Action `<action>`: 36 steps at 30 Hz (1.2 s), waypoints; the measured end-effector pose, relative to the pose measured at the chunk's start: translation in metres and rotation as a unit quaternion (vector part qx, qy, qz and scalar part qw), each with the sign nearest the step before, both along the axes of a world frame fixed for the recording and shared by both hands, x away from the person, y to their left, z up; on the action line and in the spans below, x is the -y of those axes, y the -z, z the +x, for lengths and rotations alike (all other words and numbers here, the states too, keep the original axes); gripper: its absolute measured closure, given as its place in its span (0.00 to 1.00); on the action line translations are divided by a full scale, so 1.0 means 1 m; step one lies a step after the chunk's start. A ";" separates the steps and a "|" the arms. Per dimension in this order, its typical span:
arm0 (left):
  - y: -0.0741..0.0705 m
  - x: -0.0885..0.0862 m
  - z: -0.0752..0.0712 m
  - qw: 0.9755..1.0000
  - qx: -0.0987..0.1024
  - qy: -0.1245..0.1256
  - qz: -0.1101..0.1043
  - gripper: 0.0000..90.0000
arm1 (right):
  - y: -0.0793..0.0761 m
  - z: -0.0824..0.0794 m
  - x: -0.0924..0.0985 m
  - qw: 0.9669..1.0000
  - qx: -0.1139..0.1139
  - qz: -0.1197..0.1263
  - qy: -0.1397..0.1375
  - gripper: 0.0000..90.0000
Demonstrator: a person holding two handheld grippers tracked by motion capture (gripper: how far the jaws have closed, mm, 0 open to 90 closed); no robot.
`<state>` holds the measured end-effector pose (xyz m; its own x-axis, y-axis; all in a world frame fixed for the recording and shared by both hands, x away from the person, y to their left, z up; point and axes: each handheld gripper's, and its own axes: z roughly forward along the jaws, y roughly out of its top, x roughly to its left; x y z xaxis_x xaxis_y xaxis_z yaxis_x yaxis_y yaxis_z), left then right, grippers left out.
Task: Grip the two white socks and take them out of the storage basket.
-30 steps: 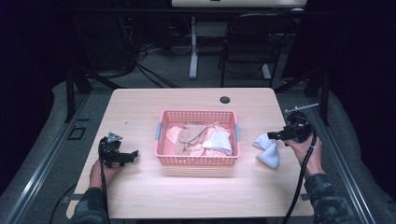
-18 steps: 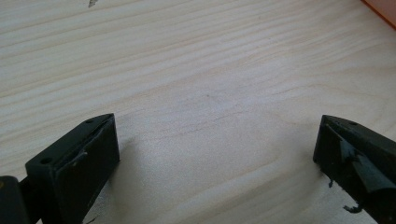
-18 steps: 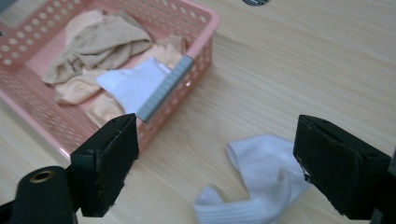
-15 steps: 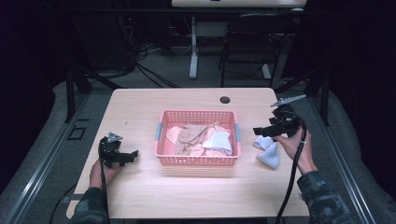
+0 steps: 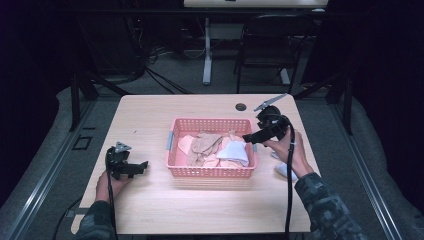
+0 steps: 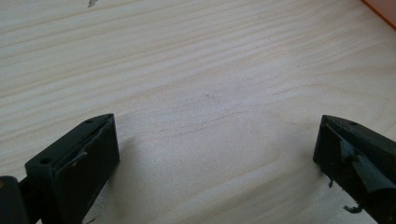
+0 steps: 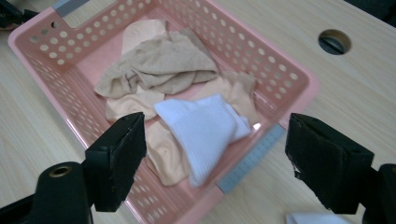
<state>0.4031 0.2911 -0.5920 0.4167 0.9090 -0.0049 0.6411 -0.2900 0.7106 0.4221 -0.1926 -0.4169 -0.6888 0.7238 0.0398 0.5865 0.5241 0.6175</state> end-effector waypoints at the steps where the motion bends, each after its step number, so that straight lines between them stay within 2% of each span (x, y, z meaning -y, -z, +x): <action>1: 0.000 0.000 0.000 1.000 0.000 0.000 0.000 0.00 | 0.003 0.002 -0.006 1.000 0.000 0.001 -0.004 0.23; 9: 0.000 0.000 0.000 1.000 0.000 0.000 0.000 0.00 | 0.029 0.012 -0.031 0.999 -0.039 -0.018 -0.019 0.27; 12: 0.000 0.000 0.000 1.000 0.000 0.000 0.000 0.00 | 0.041 0.015 -0.035 0.998 -0.050 -0.032 -0.024 0.28; 15: 0.000 0.000 0.000 1.000 0.000 0.000 0.000 0.00 | 0.052 0.017 -0.037 0.998 -0.059 -0.033 -0.020 0.30; 18: 0.000 0.000 0.000 1.000 0.000 0.000 0.000 0.00 | 0.062 0.020 -0.038 0.996 -0.068 -0.053 -0.024 0.31; 19: 0.000 0.000 0.000 1.000 0.000 0.000 0.000 0.00 | 0.067 0.020 -0.040 0.997 -0.072 -0.039 -0.013 0.31; 20: 0.000 0.000 0.000 1.000 0.000 0.000 0.000 0.00 | 0.068 0.022 -0.040 0.995 -0.076 -0.055 -0.022 0.32; 23: 0.000 0.000 0.000 1.000 0.000 0.000 0.000 0.00 | 0.073 0.023 -0.042 0.995 -0.082 -0.061 -0.023 0.32; 24: 0.000 0.000 0.000 1.000 0.000 0.000 0.000 0.00 | 0.079 0.024 -0.044 0.993 -0.085 -0.076 -0.026 0.33; 27: 0.000 0.000 0.000 1.000 0.000 0.000 0.000 0.00 | 0.084 0.024 -0.045 0.993 -0.088 -0.073 -0.020 0.33; 29: 0.000 0.000 0.000 1.000 0.000 0.000 0.000 0.00 | 0.091 0.026 -0.048 0.992 -0.096 -0.085 -0.017 0.34; 36: 0.000 0.000 0.000 1.000 0.000 0.000 0.000 0.00 | 0.097 0.028 -0.054 0.988 -0.105 -0.109 -0.016 0.39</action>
